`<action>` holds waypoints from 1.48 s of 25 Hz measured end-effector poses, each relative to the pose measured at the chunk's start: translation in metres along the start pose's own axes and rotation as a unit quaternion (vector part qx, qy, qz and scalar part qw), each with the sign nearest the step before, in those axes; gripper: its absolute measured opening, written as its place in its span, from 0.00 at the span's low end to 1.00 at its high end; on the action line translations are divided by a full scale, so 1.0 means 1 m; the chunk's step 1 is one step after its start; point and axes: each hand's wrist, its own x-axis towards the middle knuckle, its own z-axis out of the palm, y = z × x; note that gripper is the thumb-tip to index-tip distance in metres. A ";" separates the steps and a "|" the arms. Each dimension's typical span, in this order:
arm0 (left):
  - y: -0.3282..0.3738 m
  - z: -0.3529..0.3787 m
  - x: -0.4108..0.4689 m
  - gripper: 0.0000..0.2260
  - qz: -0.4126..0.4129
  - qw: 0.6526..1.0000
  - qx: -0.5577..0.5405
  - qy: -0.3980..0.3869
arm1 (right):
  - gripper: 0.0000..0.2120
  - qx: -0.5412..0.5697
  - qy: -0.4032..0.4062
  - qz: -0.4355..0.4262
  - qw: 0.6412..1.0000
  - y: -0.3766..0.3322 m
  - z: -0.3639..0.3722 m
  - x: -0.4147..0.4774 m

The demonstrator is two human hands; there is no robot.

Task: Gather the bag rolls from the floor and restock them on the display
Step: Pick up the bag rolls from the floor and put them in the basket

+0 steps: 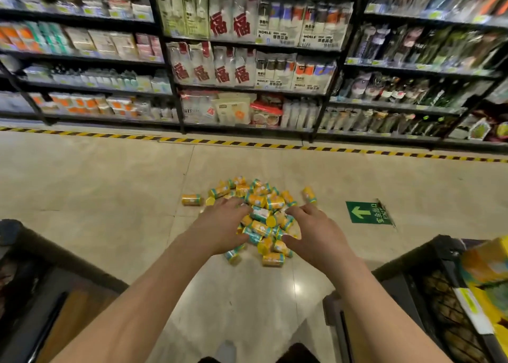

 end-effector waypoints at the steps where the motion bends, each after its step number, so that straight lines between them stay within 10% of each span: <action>1: -0.010 -0.001 0.021 0.30 0.001 1.000 0.002 -0.013 | 0.28 0.002 -0.006 0.001 1.000 0.004 0.001 0.023; 12: -0.095 0.061 0.242 0.35 -0.075 0.995 -0.042 -0.055 | 0.33 -0.002 -0.110 -0.030 0.993 0.079 0.094 0.280; 29: -0.255 0.523 0.421 0.33 -0.155 0.964 -0.099 -0.190 | 0.31 -0.016 -0.201 0.015 0.979 0.177 0.616 0.490; 37: -0.290 0.599 0.446 0.37 -0.173 0.964 -0.131 -0.156 | 0.35 -0.105 -0.169 0.010 0.980 0.188 0.686 0.519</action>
